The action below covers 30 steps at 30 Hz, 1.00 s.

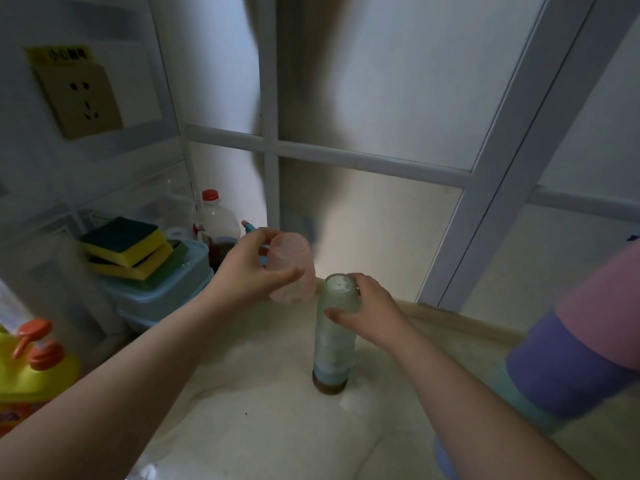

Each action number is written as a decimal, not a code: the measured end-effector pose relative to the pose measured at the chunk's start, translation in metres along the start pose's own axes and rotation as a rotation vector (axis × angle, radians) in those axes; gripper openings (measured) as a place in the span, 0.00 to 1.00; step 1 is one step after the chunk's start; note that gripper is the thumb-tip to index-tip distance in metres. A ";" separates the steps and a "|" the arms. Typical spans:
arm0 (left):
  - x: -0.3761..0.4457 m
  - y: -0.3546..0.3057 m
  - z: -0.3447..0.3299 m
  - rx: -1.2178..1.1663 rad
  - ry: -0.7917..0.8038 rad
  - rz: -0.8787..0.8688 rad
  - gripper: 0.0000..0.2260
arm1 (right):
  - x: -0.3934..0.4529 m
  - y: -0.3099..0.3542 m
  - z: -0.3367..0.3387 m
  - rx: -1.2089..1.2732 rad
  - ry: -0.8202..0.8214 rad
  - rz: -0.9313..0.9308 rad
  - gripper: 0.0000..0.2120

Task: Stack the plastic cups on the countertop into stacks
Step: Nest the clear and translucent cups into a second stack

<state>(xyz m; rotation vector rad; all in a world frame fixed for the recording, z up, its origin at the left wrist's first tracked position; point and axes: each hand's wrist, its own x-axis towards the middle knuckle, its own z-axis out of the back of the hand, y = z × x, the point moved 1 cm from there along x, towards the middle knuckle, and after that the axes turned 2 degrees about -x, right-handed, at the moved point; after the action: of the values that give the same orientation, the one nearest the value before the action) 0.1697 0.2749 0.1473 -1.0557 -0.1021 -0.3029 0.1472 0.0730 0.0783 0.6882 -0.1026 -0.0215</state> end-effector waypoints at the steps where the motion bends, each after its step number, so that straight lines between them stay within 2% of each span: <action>1: 0.003 -0.004 -0.002 0.006 -0.004 -0.021 0.25 | 0.000 0.000 0.003 -0.043 0.023 0.008 0.30; 7: 0.022 -0.020 -0.023 0.001 0.036 -0.080 0.25 | -0.005 0.003 0.030 -0.255 0.067 0.025 0.36; 13: 0.028 -0.014 -0.056 0.007 0.088 -0.065 0.26 | -0.010 0.000 0.050 -0.351 -0.003 0.023 0.27; 18: 0.019 -0.001 -0.078 0.113 0.206 -0.089 0.30 | -0.017 -0.013 0.052 -0.380 -0.012 -0.013 0.23; 25: 0.027 -0.002 -0.083 0.201 0.209 -0.189 0.29 | -0.015 -0.018 0.045 -0.348 -0.012 -0.039 0.22; 30: 0.026 0.002 -0.080 0.192 0.250 -0.186 0.29 | -0.007 -0.023 0.039 -0.351 0.002 -0.063 0.23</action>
<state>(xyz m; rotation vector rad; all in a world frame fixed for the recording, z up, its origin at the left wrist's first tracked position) 0.1901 0.2014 0.1125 -0.8126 -0.0042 -0.5795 0.1364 0.0309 0.0933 0.3403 -0.0722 -0.0969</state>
